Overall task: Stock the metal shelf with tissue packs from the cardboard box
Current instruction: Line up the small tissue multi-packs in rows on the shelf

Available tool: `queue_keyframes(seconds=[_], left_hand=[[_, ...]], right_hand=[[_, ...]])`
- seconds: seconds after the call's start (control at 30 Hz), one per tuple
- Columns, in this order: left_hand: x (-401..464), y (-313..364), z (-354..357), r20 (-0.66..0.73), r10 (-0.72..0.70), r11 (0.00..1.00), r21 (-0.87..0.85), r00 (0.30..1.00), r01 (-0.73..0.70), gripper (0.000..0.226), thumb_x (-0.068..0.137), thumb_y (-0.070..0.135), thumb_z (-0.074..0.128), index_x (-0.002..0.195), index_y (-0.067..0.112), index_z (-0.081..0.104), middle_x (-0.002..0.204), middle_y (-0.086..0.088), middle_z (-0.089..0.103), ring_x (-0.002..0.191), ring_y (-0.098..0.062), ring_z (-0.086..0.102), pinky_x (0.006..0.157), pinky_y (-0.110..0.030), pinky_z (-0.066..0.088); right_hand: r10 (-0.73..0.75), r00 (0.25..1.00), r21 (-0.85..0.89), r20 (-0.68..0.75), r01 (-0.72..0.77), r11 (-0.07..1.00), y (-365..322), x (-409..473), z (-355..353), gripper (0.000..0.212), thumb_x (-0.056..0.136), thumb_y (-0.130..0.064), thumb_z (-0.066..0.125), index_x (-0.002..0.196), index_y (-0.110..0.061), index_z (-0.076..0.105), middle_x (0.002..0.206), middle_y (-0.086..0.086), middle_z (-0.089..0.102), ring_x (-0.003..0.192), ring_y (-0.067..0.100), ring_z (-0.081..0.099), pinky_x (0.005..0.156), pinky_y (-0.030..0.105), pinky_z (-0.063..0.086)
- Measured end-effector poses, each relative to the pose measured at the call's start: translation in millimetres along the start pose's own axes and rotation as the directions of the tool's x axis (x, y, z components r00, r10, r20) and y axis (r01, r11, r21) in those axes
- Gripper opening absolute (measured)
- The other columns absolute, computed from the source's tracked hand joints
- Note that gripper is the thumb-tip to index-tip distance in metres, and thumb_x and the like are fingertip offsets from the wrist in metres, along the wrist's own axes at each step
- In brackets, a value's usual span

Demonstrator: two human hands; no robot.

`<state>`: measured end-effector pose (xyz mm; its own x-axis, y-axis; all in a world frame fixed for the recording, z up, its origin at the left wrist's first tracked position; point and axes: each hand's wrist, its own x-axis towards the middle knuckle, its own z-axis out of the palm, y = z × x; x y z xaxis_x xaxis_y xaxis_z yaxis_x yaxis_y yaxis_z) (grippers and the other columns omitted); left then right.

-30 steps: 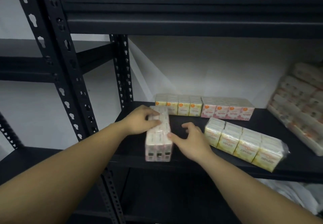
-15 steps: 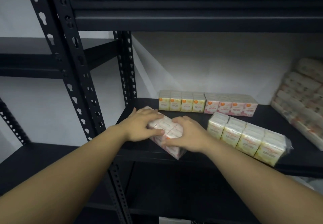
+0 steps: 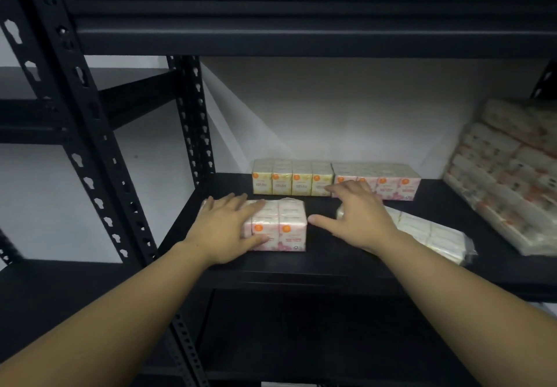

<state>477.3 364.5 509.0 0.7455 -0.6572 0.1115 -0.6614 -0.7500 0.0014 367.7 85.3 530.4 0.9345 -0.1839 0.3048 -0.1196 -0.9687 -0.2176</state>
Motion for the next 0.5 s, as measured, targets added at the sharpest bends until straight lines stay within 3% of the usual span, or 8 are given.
queue_keyframes(seconds=[0.07, 0.17, 0.27, 0.5], left_hand=[[6, -1, 3, -0.031, -0.015, 1.0, 0.011, 0.999, 0.015, 0.085, 0.089, 0.085, 0.037, 0.162, 0.048, 0.012, 0.171, 0.002, 0.024, 0.157, -0.025, 0.019, 0.127, -0.057, 0.012], [19, -2, 5, -0.028, -0.017, 1.0, 0.015, 0.999, 0.017, 0.085, 0.088, 0.084, 0.038, 0.161, 0.048, 0.014, 0.17, 0.003, 0.027, 0.156, -0.025, 0.023, 0.126, -0.058, 0.016], [38, 4, 5, -0.021, -0.011, 1.0, 0.017, 1.0, 0.011, 0.085, 0.087, 0.085, 0.033, 0.161, 0.047, 0.013, 0.169, 0.003, 0.027, 0.155, -0.026, 0.025, 0.125, -0.058, 0.018], [90, 62, 4, -0.029, -0.004, 1.0, -0.005, 1.0, 0.004, 0.081, 0.092, 0.079, 0.042, 0.161, 0.045, 0.02, 0.168, 0.003, 0.029, 0.153, -0.027, 0.027, 0.124, -0.057, 0.018]], right_hand=[[0.1, 0.995, -0.106, 0.028, -0.097, 0.99, 25, -2, -5, 0.097, 0.075, -0.093, 0.045, 0.151, -0.032, 0.046, 0.155, 0.001, 0.049, 0.142, 0.027, 0.041, 0.115, 0.054, 0.037], [0.217, 0.96, -0.19, 0.18, -0.182, 0.965, 59, -13, -15, 0.096, 0.078, -0.092, 0.048, 0.154, -0.035, 0.037, 0.152, 0.001, 0.05, 0.138, 0.027, 0.047, 0.11, 0.052, 0.039], [0.153, 0.95, -0.164, 0.274, -0.111, 0.98, 77, -26, -24, 0.094, 0.078, -0.092, 0.048, 0.152, -0.035, 0.036, 0.146, -0.003, 0.055, 0.128, 0.022, 0.055, 0.102, 0.045, 0.045], [-0.012, 0.965, -0.146, 0.263, 0.052, 0.988, 84, -49, -30, 0.092, 0.075, -0.095, 0.046, 0.149, -0.04, 0.037, 0.134, -0.011, 0.057, 0.122, 0.015, 0.054, 0.104, 0.04, 0.041]])
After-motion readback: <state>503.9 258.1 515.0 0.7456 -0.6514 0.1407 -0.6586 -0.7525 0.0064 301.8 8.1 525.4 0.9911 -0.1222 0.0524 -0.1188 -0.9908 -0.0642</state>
